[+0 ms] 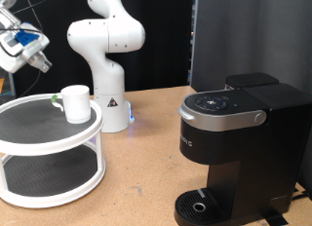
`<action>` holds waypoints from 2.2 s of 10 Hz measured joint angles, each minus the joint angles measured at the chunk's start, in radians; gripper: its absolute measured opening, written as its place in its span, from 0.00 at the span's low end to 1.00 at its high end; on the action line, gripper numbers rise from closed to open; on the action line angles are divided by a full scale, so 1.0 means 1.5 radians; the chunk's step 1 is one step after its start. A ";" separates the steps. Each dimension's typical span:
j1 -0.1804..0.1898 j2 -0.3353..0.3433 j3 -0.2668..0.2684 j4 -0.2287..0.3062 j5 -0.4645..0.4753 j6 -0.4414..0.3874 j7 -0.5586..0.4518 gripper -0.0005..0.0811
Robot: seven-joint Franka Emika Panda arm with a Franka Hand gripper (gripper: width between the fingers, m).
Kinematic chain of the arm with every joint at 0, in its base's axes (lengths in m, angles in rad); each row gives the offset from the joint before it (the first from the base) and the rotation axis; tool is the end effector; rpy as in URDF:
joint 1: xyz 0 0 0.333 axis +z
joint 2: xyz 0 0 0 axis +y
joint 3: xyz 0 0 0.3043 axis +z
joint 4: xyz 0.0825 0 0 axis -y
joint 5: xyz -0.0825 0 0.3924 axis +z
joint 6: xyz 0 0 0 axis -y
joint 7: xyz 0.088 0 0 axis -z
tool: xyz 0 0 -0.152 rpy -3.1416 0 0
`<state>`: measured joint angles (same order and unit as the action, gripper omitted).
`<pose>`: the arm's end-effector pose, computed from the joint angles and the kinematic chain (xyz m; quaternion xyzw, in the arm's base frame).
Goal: Make a cup of coffee with the keurig machine
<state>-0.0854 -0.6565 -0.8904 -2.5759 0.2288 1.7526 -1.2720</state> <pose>0.2457 -0.2467 0.3500 -0.9001 -0.1933 -0.2085 0.3301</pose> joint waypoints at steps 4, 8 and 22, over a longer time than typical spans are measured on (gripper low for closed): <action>0.014 0.033 -0.014 -0.019 0.001 0.049 -0.029 0.12; 0.015 0.058 -0.017 -0.028 0.000 0.077 -0.042 0.51; -0.003 0.062 -0.026 -0.108 -0.001 0.117 -0.114 0.88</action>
<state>-0.0898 -0.5637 -0.9295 -2.7376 0.2267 1.9275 -1.4433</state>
